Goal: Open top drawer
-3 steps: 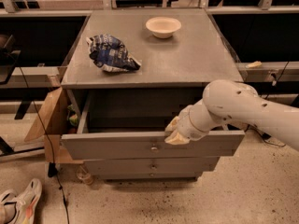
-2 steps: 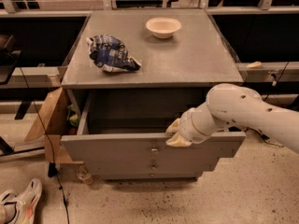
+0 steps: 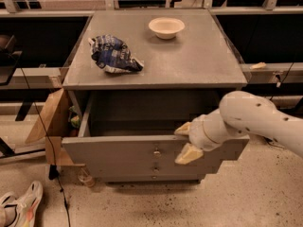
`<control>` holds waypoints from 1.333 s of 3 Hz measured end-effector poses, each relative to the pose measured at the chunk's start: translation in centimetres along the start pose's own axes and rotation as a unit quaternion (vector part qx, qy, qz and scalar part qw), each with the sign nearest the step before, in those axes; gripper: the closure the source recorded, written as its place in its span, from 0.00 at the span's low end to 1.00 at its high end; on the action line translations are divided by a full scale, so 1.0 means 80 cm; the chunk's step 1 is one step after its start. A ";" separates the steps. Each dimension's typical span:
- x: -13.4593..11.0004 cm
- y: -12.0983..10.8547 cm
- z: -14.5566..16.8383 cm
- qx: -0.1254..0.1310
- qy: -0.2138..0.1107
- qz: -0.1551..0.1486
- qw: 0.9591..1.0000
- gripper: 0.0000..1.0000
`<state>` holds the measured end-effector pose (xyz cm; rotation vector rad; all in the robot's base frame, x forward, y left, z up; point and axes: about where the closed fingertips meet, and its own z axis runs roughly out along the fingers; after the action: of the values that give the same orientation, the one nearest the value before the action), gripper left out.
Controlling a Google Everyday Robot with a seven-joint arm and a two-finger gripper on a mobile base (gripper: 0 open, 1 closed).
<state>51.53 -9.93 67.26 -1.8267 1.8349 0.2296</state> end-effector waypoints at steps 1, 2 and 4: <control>0.005 0.002 -0.003 0.002 0.002 -0.015 1.000 0.00; 0.005 0.002 -0.003 0.002 0.002 -0.015 1.000 0.00; 0.008 0.012 0.000 -0.003 0.028 -0.013 1.000 0.00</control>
Offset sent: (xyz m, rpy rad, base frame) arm -0.0017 -0.0059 -0.0001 -0.0118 -0.0198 0.0250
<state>50.66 -10.43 66.71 -1.8783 1.8484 0.1752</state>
